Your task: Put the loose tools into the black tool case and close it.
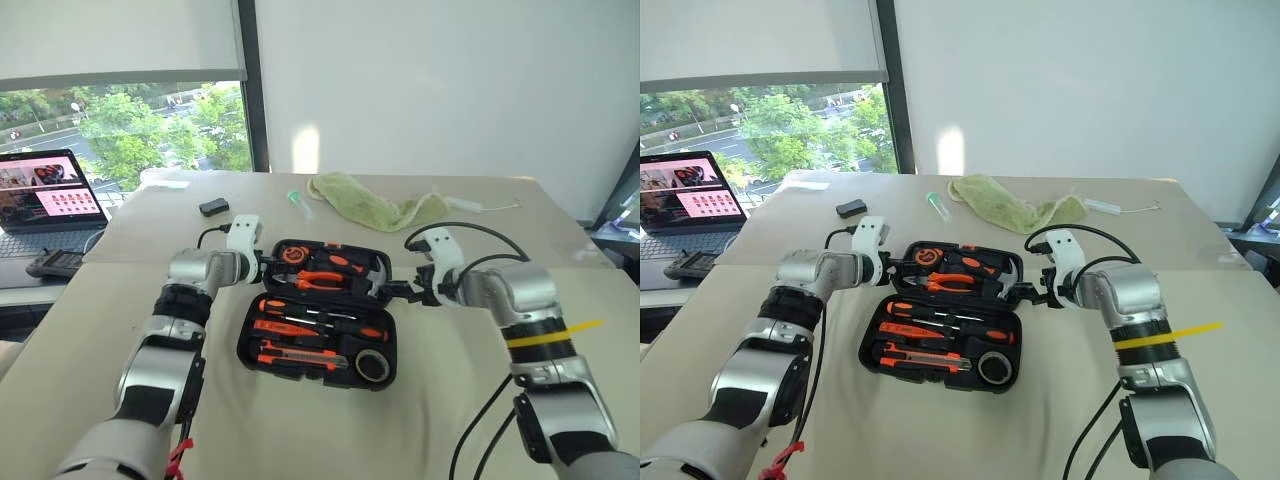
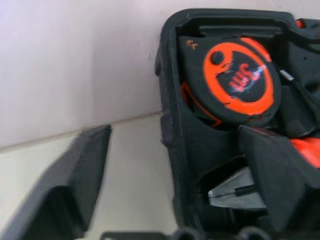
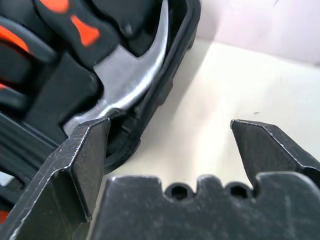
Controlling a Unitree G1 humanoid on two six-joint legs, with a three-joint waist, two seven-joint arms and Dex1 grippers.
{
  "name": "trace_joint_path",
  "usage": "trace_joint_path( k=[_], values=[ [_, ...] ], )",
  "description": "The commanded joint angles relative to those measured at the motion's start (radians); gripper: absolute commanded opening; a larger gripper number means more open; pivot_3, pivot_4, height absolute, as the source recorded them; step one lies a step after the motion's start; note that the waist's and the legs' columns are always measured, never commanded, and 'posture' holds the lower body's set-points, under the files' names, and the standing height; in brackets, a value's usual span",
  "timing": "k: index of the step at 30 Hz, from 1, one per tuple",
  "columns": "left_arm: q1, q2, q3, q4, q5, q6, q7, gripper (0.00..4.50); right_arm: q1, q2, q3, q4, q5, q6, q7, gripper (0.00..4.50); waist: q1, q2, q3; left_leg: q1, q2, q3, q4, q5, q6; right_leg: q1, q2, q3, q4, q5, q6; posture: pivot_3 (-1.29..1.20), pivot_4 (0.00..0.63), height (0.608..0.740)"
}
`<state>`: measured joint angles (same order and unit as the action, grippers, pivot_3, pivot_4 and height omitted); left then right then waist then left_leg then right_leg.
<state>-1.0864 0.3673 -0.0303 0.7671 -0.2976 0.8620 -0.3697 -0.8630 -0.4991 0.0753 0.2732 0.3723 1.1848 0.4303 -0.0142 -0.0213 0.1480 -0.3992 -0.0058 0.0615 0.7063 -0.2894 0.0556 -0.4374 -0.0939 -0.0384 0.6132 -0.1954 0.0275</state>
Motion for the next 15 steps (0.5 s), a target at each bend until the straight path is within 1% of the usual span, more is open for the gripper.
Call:
trace_joint_path(
  k=[1,3,4,7,8,9,11,15],
  values=[
    [-0.009,0.012,-0.017,0.047,0.057,-0.005,-0.025,2.50,-0.026,0.002,0.045,0.059,-0.043,-0.068,0.053,3.15,-0.003,0.000,0.000,0.000,0.000,0.000,0.000,0.001,0.000,0.000,0.000,0.001,0.001,0.000,0.000,0.00,0.150,0.740],
    [-0.007,0.008,0.003,0.045,0.044,0.014,-0.039,1.73,-0.019,0.003,0.061,0.075,-0.056,-0.095,0.070,2.39,-0.002,0.000,0.000,0.001,0.001,0.000,0.000,0.001,0.000,0.001,0.000,0.001,0.002,0.000,0.000,0.00,0.150,0.740],
    [-0.005,0.007,0.011,0.039,0.038,0.027,-0.049,1.50,-0.016,0.004,0.063,0.081,-0.060,-0.106,0.077,2.14,-0.002,0.000,0.000,0.002,0.001,0.000,0.000,0.001,0.000,0.001,0.000,0.001,0.003,0.000,-0.001,0.00,0.150,0.740],
    [0.004,0.007,0.042,0.002,0.017,0.073,-0.064,0.40,-0.003,0.000,0.068,0.058,-0.065,-0.129,0.102,1.04,0.000,0.000,0.000,0.002,0.002,0.000,0.000,0.001,0.000,0.001,0.000,0.001,0.005,0.001,-0.001,0.00,0.150,0.740],
    [0.011,0.009,0.048,-0.018,0.013,0.091,-0.070,0.14,0.003,-0.002,0.065,0.037,-0.061,-0.123,0.111,0.77,-0.001,0.000,0.000,0.002,0.002,0.000,0.001,0.001,0.000,0.001,-0.001,0.001,0.005,0.001,-0.001,0.00,0.150,0.740],
    [0.023,0.013,0.052,-0.052,0.007,0.120,-0.075,0.00,0.018,-0.009,0.067,-0.001,-0.057,-0.118,0.120,0.39,0.000,0.000,0.000,0.002,0.002,0.000,0.001,0.001,0.000,0.001,-0.001,0.002,0.006,0.001,-0.001,0.00,0.150,0.740],
    [0.053,0.019,0.064,-0.123,-0.007,0.180,-0.079,0.00,0.050,-0.022,0.068,-0.079,-0.044,-0.101,0.137,0.02,0.002,0.000,0.000,0.002,0.002,-0.001,0.002,0.001,0.000,0.001,-0.001,0.002,0.007,0.001,-0.001,0.00,0.150,0.740],
    [0.128,0.027,0.093,-0.281,-0.036,0.298,-0.069,0.00,0.123,-0.043,0.061,-0.225,-0.027,-0.096,0.158,0.02,0.003,0.001,-0.001,0.000,0.002,-0.001,0.002,0.001,0.000,-0.002,-0.001,0.001,0.009,0.001,-0.001,0.00,0.150,0.740]
  ],
)
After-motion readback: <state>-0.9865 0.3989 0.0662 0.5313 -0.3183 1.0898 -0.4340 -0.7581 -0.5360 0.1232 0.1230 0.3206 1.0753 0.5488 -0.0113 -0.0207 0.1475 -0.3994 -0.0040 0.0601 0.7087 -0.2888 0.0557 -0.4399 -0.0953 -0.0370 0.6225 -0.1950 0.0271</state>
